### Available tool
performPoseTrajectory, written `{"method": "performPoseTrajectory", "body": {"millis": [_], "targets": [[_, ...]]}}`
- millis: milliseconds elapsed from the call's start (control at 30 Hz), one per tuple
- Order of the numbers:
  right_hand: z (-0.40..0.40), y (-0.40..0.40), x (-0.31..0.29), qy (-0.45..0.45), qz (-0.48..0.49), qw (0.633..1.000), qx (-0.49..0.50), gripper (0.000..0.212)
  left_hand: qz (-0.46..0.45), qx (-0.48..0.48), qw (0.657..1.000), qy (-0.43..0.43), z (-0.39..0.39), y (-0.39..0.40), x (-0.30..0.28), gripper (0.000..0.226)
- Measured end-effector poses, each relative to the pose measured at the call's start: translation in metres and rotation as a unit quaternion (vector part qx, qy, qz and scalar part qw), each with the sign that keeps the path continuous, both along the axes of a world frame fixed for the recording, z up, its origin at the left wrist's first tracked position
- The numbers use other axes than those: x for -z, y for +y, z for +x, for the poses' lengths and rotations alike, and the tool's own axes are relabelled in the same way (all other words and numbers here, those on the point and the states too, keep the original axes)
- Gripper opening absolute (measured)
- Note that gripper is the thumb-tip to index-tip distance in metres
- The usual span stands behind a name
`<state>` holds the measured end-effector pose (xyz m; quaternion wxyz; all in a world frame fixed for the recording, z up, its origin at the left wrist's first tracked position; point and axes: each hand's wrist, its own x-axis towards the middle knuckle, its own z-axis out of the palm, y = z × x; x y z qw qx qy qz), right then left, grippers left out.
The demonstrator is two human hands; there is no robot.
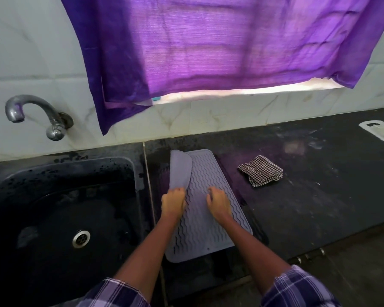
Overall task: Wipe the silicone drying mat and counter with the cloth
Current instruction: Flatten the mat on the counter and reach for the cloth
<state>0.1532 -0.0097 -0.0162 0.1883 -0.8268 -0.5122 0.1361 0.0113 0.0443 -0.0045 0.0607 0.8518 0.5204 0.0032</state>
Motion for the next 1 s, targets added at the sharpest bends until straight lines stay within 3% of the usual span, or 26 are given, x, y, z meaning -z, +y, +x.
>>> {"method": "performPoseTrajectory", "body": {"millis": [200, 333, 600, 733, 1000], "targets": [[0.006, 0.013, -0.005, -0.002, 0.011, 1.000, -0.009, 0.034, -0.025, -0.160, 0.986, -0.045, -0.044, 0.011, 0.002, 0.025], [0.012, 0.023, -0.010, -0.015, 0.004, 0.999, -0.030, 0.034, 0.001, -0.239, 0.971, 0.020, -0.060, 0.012, 0.006, 0.028], [0.060, 0.032, -0.013, -0.083, -0.045, 0.994, -0.049, 0.035, -0.041, -0.163, 0.984, 0.063, -0.005, 0.019, 0.001, 0.044], [0.114, 0.032, -0.011, -0.141, -0.080, 0.987, -0.012, 0.038, -0.055, -0.140, 0.985, 0.079, 0.032, 0.020, -0.002, 0.058], [0.180, 0.048, 0.002, -0.206, -0.117, 0.971, 0.044, 0.031, -0.095, -0.167, 0.976, 0.102, 0.059, 0.030, -0.006, 0.061]]}}
